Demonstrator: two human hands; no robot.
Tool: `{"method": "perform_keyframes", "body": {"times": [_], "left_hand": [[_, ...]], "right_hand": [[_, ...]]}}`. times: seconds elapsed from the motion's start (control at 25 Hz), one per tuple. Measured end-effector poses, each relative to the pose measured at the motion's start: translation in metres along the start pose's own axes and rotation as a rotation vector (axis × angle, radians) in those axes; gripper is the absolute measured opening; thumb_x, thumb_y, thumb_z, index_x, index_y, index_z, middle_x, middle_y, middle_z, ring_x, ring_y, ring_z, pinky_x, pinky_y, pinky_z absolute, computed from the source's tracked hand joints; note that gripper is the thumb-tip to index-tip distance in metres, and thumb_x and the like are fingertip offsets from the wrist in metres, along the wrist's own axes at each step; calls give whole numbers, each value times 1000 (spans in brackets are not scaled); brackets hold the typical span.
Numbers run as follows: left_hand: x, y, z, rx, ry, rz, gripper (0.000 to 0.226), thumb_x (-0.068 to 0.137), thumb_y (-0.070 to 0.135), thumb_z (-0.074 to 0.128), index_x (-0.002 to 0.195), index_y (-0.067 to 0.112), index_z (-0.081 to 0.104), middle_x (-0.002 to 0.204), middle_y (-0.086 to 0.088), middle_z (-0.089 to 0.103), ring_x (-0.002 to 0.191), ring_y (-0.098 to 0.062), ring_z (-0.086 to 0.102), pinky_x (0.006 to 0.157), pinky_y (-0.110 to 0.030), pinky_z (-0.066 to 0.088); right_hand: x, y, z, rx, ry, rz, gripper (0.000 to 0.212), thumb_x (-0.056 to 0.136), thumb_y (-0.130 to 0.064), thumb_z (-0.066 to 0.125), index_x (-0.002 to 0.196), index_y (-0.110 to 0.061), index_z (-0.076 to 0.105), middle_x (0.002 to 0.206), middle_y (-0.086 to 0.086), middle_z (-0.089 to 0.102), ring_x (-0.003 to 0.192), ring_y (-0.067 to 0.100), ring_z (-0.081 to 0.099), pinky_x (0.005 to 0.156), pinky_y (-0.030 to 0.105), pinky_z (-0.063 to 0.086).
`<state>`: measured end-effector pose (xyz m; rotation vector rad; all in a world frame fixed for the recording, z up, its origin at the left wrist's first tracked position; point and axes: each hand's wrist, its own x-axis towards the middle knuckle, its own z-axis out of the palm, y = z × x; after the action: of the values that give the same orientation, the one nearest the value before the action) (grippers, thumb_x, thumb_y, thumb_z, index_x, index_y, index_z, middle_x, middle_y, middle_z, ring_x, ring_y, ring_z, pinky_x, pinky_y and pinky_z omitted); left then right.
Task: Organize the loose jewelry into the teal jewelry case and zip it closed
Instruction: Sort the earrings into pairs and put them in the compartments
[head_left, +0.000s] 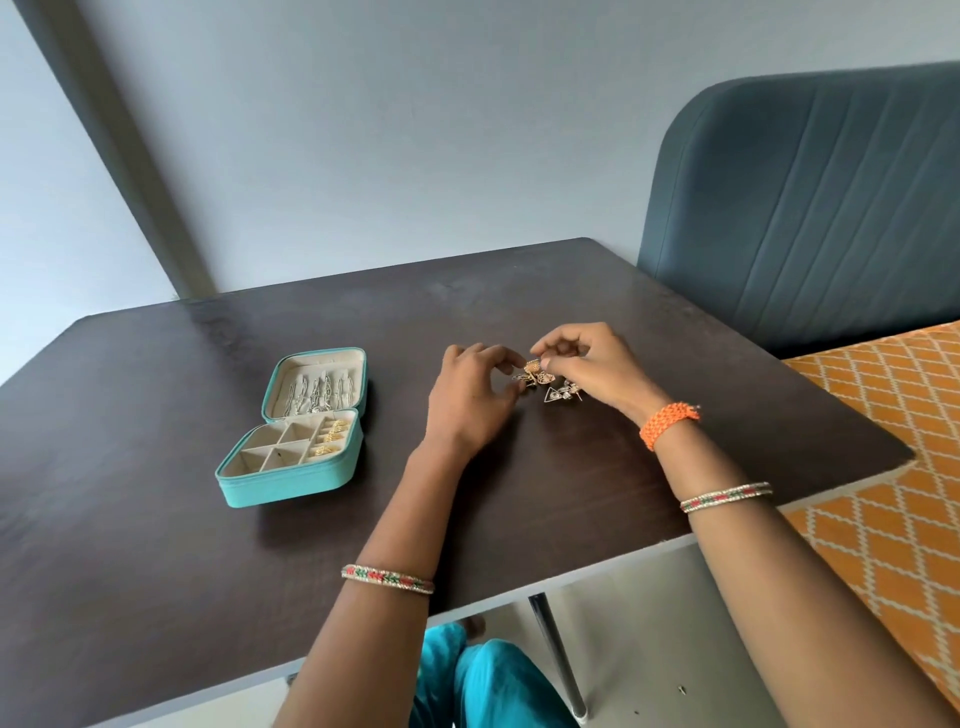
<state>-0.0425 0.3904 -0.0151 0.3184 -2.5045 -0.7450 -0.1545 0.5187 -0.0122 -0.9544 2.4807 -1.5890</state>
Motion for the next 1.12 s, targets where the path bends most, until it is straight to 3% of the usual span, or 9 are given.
{"method": "perform_keyframes", "body": {"times": [0.12,0.24,0.4,0.56,0.68,0.8,0.92,1.04,1.12], "left_hand": [[3,-5,6,14,3,27,24,84,19,64,106,28,67,101,7,63,106,-21,42,85,-27,35],[6,-7,8,66,-27,-21,24,86,28,63,110,30,65,106,8,63,111,-21,39,82,-29,25],[7,-6,10,140,-66,27,19,90,30,59,106,31,67,105,9,65,109,-20,39,80,-32,18],[7,-7,8,173,-19,52,16,91,26,54,97,28,68,99,8,67,102,-19,42,73,-32,14],[5,-3,7,63,59,21,16,93,25,50,93,20,66,95,7,65,96,-17,47,75,-30,18],[4,-1,3,-241,83,-42,15,94,21,52,90,12,63,84,0,67,83,-19,58,71,-25,37],[2,0,2,-333,87,-62,11,94,17,52,89,11,60,77,3,68,74,-18,60,67,-21,43],[1,0,2,-412,108,-92,2,92,14,56,93,13,58,75,5,66,66,-11,58,61,-14,41],[1,-2,1,-461,126,-117,5,92,14,57,94,18,57,71,4,65,58,-8,54,58,-20,43]], "right_hand": [[1,4,-3,-19,-2,23,15,64,-24,69,75,-33,72,70,-10,70,68,3,61,82,37,54],[-2,4,-2,-155,-24,7,23,57,-35,63,76,-44,70,73,-22,68,76,1,62,92,44,48],[0,7,-16,-8,189,102,32,68,-5,53,63,-32,68,75,1,72,80,21,66,83,40,52],[1,12,-28,138,428,285,38,65,6,44,56,-24,65,64,0,65,70,15,58,69,28,46],[0,14,-25,113,404,292,36,66,6,47,56,-23,66,63,-1,64,67,13,56,67,27,44],[0,14,-23,66,340,219,30,72,2,57,60,-23,67,65,2,66,63,11,56,65,25,46],[-1,11,-14,-105,228,126,21,75,-7,61,64,-24,67,60,-7,62,58,7,55,61,22,43],[-1,9,-8,-277,167,117,8,71,-25,66,63,-26,68,63,-12,65,71,11,63,68,27,51],[-2,8,-6,-352,153,109,7,70,-30,68,65,-25,70,67,-12,67,77,14,65,73,31,54]]}}
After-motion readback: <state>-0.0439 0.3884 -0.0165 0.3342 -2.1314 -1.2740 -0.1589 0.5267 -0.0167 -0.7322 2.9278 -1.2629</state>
